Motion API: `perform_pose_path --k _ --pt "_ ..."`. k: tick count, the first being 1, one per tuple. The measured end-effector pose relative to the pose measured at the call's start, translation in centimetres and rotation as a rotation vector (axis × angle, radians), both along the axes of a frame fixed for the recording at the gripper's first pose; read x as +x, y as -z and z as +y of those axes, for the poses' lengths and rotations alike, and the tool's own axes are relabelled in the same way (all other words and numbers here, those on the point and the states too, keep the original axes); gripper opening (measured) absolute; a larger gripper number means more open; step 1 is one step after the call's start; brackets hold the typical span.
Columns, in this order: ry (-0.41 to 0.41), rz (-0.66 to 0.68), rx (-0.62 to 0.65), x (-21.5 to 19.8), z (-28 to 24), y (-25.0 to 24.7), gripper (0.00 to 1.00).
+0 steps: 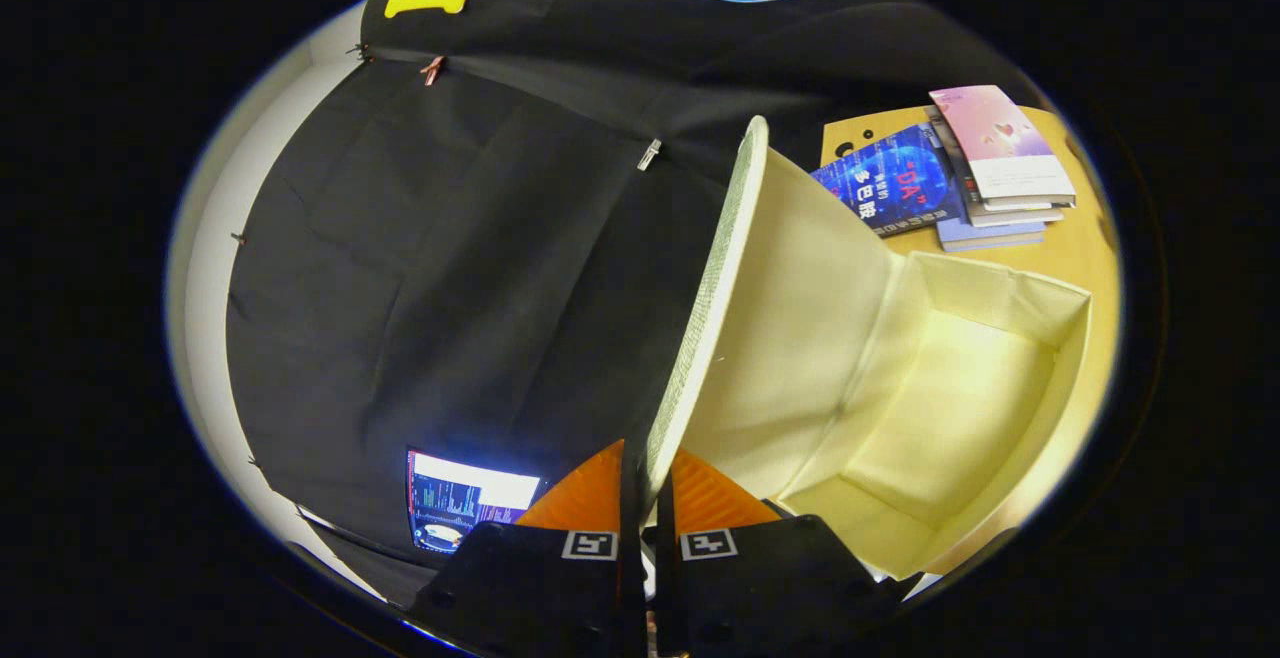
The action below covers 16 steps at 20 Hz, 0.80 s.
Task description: Open the storage box then place both shoes into the box .Put the left shoe in first, then the right shoe, with the right side of both shoes facing outward in a uniform manner.
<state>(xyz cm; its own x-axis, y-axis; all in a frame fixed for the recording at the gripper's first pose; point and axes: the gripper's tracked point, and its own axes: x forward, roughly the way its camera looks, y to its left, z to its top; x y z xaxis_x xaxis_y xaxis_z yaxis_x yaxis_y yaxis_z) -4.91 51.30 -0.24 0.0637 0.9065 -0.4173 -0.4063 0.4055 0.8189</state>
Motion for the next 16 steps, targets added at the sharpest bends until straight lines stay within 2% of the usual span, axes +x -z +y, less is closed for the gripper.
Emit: perform_pose_path --k 4,6,8,10,14,16 --pt "-0.024 -0.035 -0.018 -0.5 5.4 1.8 0.10" --pt "-0.037 -0.075 -0.051 -0.4 6.9 3.5 0.16" --pt "-0.038 -0.147 -0.102 0.1 6.9 5.0 0.36" --pt "-0.029 -0.277 -0.155 1.0 5.2 6.1 0.68" --pt "0.052 -0.482 -0.183 2.4 0.1 4.2 0.97" --pt "0.116 -0.571 -0.198 3.6 -3.8 2.6 0.98"
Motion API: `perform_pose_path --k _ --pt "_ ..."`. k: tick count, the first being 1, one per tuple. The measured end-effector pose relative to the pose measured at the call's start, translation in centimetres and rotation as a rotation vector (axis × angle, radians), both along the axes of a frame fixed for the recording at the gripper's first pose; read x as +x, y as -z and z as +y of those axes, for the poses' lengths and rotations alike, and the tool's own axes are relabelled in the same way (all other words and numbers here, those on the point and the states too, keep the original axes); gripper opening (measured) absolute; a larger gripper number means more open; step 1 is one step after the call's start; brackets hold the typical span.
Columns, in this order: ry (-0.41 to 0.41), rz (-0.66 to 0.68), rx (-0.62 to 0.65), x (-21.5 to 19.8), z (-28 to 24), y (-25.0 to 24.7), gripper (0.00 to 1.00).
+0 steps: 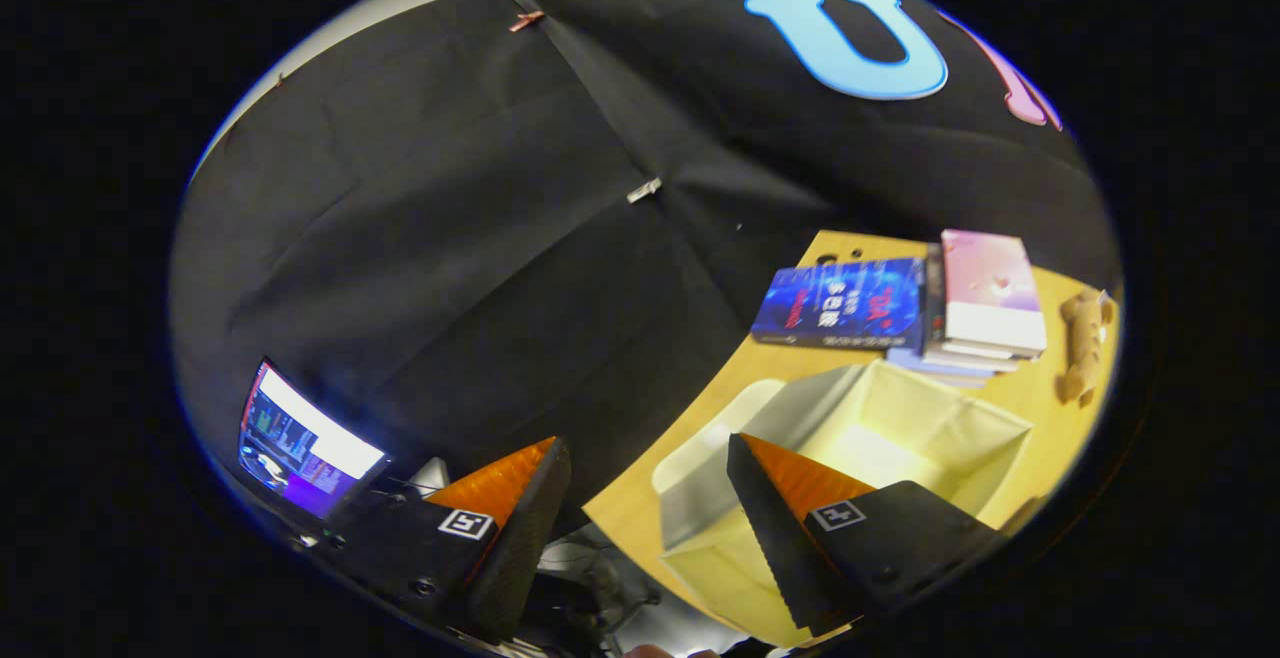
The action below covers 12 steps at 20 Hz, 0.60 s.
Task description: Open the storage box then place both shoes into the box .Put the left shoe in first, then the right shoe, with the right side of both shoes facing outward in a uniform manner.
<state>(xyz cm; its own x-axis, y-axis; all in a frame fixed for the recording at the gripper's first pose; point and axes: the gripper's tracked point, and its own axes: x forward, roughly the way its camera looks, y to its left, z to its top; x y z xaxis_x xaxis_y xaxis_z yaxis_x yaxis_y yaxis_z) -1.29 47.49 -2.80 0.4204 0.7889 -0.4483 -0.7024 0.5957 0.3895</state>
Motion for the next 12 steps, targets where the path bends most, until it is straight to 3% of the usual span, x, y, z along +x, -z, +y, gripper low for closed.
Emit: perform_pose_path --k 7,12 --pt "0.224 -0.185 -0.103 2.2 -15.4 0.0 0.98" --pt "0.398 -0.172 -0.215 2.6 -27.4 3.8 0.98"
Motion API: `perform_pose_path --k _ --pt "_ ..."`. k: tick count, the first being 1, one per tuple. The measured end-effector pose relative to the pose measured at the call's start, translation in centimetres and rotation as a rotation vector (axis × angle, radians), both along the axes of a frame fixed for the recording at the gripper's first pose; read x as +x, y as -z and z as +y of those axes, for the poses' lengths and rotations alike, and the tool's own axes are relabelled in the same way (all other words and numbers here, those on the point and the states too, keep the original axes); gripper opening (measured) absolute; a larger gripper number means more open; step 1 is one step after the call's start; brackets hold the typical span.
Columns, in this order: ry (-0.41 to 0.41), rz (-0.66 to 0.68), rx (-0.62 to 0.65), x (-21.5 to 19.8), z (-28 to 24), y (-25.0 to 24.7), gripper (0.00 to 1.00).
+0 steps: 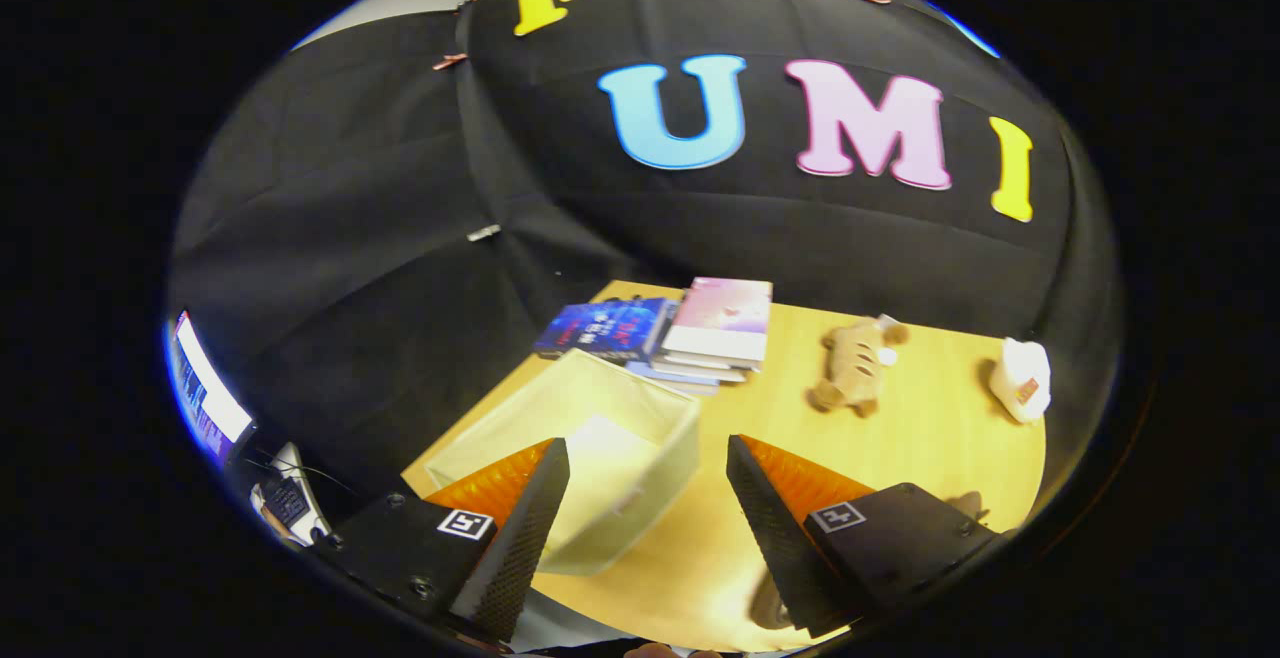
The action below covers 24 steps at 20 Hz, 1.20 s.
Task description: Open the storage box then place both shoes into the box .Put the left shoe in first, then the right shoe, with the right side of both shoes facing outward in a uniform manner.
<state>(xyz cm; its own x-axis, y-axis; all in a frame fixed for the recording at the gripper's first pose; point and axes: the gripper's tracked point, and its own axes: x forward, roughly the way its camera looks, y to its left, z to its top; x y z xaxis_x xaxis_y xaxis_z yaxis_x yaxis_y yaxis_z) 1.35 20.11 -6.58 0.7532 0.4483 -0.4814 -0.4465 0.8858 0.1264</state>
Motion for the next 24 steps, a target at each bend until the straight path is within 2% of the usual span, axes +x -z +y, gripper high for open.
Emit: perform_pose_path --k 4,6,9,13,19,20,21,22,24 --pt "0.138 0.059 -0.064 0.1 -8.3 4.9 0.98" --pt "0.174 0.107 -0.098 -0.7 -11.4 8.4 0.98" --pt "0.191 0.192 -0.133 -1.8 -14.4 13.6 0.98" --pt "0.183 0.261 -0.165 -0.8 -17.3 19.3 0.99" --pt "0.239 0.318 -0.132 2.2 -18.7 24.1 0.98" --pt "0.246 0.334 -0.113 2.6 -18.4 24.6 0.94" --pt "0.253 0.353 -0.096 2.7 -18.1 25.0 0.82" --pt "0.258 0.369 -0.079 3.0 -17.9 25.0 0.76" --pt "0.265 0.395 -0.067 3.1 -17.3 25.5 0.55"
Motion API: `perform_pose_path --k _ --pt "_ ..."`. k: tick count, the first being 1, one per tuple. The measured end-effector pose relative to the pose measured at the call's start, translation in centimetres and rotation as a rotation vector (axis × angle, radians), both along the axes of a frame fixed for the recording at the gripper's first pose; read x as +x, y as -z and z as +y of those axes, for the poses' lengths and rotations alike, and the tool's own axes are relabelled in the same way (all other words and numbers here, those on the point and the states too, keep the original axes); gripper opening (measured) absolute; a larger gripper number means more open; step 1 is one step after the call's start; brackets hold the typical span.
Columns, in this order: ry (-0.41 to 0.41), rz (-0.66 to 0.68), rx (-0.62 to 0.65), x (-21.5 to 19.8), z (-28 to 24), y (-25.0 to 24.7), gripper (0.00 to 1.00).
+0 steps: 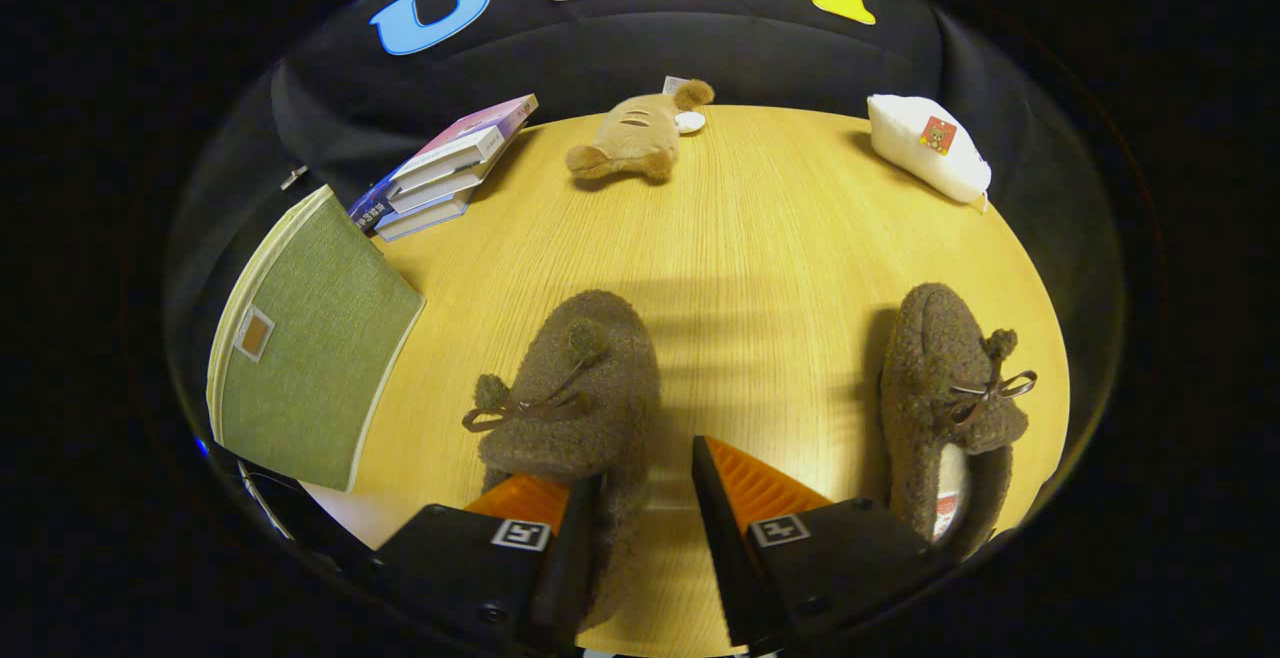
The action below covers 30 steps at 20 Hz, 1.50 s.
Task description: Open the storage box then place both shoes into the box .Put the left shoe in first, then the right shoe, with the right side of both shoes facing outward in a uniform manner.
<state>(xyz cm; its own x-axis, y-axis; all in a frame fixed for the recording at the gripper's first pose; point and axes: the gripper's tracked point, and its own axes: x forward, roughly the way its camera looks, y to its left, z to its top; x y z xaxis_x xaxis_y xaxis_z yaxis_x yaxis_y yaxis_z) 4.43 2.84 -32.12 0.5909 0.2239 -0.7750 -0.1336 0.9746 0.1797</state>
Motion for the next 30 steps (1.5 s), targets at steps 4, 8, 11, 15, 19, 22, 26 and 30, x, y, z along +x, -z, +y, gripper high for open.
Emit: perform_pose_path --k 4,8,11,15,19,22,26,30 --pt "0.057 0.038 0.002 -0.3 0.4 0.7 0.26" --pt "0.129 0.050 0.031 -0.3 0.1 0.4 0.07" --pt "0.168 0.050 0.037 -1.1 0.0 -1.6 0.06" --pt "0.238 0.009 0.112 -1.5 1.3 -7.7 0.06" --pt "0.258 -0.064 0.175 -1.1 4.0 -14.9 0.06" --pt "0.243 -0.111 0.281 -1.2 9.0 -19.9 0.06" --pt "0.196 -0.093 0.424 -1.8 16.6 -23.7 0.06" --pt "0.149 -0.061 0.428 -1.3 22.8 -23.9 0.06"
